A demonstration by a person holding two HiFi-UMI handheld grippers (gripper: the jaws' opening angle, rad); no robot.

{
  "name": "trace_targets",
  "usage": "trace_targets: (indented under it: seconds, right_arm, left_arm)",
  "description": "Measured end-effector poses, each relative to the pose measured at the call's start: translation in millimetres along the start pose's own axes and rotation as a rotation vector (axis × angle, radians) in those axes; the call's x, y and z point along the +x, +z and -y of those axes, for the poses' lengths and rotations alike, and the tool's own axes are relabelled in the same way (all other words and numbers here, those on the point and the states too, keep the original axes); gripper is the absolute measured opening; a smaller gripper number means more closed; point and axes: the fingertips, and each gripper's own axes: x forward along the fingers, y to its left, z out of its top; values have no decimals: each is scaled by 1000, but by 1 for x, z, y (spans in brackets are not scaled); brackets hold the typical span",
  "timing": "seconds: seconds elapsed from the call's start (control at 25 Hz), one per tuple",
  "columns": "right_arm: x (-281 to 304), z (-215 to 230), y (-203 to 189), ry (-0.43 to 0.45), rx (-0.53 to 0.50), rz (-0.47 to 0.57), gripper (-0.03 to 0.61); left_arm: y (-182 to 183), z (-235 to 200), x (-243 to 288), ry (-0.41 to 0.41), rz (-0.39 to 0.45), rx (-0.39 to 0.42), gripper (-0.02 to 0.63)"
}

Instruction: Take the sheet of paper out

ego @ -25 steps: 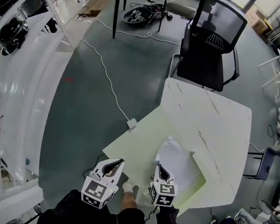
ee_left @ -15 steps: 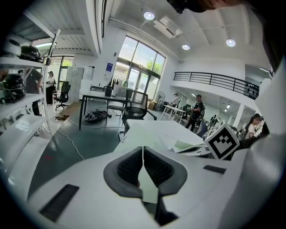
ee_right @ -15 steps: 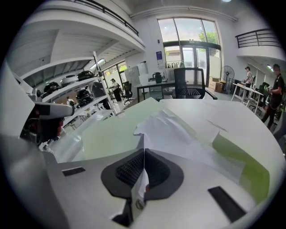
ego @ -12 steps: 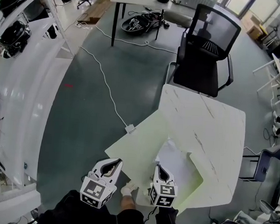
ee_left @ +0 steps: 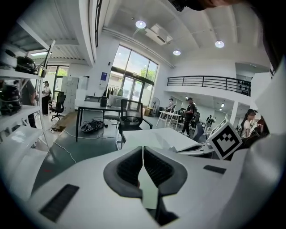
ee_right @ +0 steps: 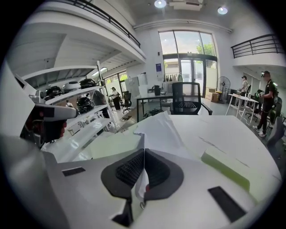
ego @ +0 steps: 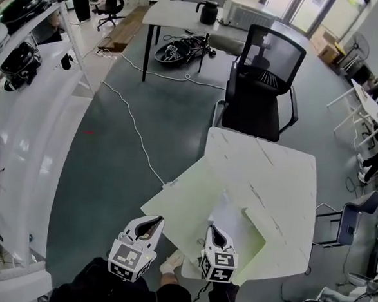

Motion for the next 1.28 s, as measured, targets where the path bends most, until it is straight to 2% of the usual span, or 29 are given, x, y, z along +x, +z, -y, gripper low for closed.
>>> trace_targets:
  seconds: [0.28, 0.68, 0.88, 1.28]
  right_arm:
    - [-53, 0, 39, -36, -8, 109, 18]
    - [-116, -16, 91, -89, -25, 277, 17]
    - [-150, -23, 103, -112, -33, 338, 18]
    - [-213, -21, 115, -215, -17, 458, 18]
  left_arm:
    - [36, 31, -25, -35, 55, 57, 28]
    - [82, 41, -71, -55, 155, 118, 28]
    - [95, 51, -87, -75, 188, 145, 28]
    - [111, 78, -100, -168, 223, 195, 28]
